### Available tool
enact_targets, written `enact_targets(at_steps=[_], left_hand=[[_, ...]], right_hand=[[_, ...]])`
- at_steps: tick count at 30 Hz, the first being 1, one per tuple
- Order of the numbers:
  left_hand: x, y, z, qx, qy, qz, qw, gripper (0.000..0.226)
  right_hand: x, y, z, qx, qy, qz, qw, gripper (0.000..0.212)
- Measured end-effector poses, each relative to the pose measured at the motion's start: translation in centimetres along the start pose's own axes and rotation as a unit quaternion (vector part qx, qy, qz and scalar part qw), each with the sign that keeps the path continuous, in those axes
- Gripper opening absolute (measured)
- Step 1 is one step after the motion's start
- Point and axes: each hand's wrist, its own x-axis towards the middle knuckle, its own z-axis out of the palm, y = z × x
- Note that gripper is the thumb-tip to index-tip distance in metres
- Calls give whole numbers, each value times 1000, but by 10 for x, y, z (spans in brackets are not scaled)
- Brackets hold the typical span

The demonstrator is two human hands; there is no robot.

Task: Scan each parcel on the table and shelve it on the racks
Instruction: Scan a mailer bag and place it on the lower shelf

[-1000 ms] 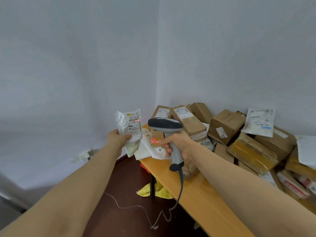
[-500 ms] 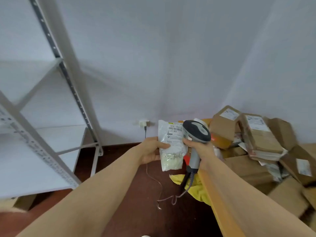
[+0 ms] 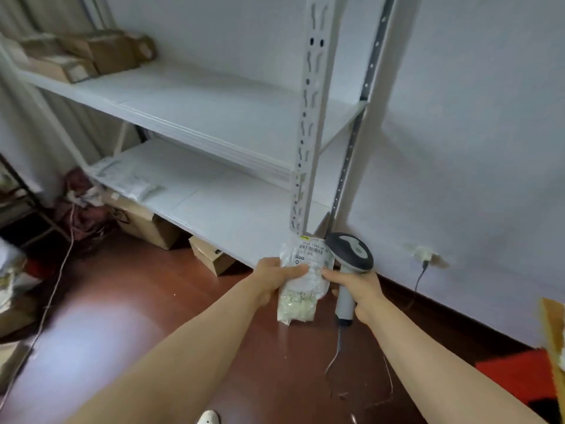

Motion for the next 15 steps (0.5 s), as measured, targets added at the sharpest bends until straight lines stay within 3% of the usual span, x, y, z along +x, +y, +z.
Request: enact_targets(at_steps=[5, 9, 12, 15], left_hand=[[17, 21, -139, -59, 72, 25, 995, 36], [21, 39, -247, -119, 85, 8, 989, 24], [28, 52, -318, -132, 71, -10, 989, 45], [37, 57, -368, -132, 94, -16, 987, 44]], right_hand=[[23, 0, 153, -23, -60, 16, 998, 33], [34, 6, 274, -28, -77, 38, 996, 28], [45, 7, 343, -19, -73, 49, 996, 25], [64, 6, 397, -17, -75, 73, 994, 31]])
